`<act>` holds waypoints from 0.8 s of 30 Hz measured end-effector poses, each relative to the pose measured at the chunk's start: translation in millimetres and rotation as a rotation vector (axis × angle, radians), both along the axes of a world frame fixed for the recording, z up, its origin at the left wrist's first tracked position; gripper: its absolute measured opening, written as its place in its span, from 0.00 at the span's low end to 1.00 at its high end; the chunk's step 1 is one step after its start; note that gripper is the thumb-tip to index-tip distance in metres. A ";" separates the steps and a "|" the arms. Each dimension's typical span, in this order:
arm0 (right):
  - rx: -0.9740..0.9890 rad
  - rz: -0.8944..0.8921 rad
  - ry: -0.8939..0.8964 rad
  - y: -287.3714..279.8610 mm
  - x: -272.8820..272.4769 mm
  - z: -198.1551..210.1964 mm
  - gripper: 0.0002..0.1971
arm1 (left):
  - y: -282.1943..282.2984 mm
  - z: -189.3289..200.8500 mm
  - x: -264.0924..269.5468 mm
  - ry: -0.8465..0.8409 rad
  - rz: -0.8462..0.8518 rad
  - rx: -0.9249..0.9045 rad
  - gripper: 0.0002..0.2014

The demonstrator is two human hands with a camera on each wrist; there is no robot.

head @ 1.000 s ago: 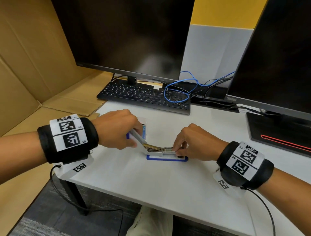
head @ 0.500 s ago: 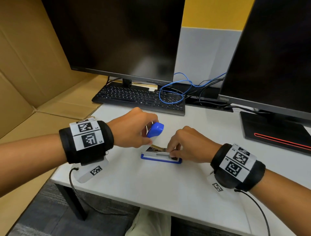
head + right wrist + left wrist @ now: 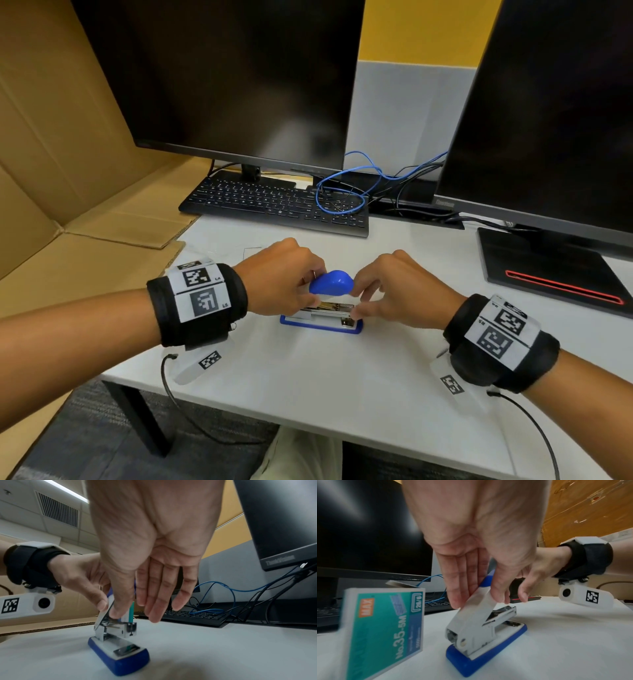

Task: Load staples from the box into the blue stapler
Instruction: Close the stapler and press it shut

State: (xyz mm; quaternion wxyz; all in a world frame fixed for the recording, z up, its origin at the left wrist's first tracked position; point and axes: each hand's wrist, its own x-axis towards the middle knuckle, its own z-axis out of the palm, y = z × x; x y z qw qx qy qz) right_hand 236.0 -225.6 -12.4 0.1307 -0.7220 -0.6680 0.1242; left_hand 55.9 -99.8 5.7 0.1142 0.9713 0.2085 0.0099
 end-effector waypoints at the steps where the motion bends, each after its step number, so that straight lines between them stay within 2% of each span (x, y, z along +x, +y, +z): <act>1: 0.015 -0.013 0.021 -1.5 1.1 3.5 0.21 | -1.5 -1.7 2.4 0.009 -0.012 0.012 0.14; 3: 0.033 -0.039 0.077 -4.3 2.0 9.3 0.30 | -4.0 -4.3 6.5 0.034 -0.034 0.044 0.14; 5: 0.060 -0.046 0.101 -6.2 1.4 12.1 0.33 | -5.4 -6.4 9.7 0.061 -0.058 0.087 0.13; 10: 0.133 0.012 0.131 -6.8 -3.2 10.8 0.20 | -11.2 -11.1 15.3 0.121 -0.061 0.164 0.11; 15: 0.136 0.050 0.048 -4.1 -5.5 0.8 0.09 | -12.1 -15.2 13.9 0.120 -0.058 0.197 0.12; 24: 0.138 0.130 0.056 11.9 -25.4 2.9 0.06 | -3.7 -13.1 -11.2 0.157 -0.025 0.154 0.12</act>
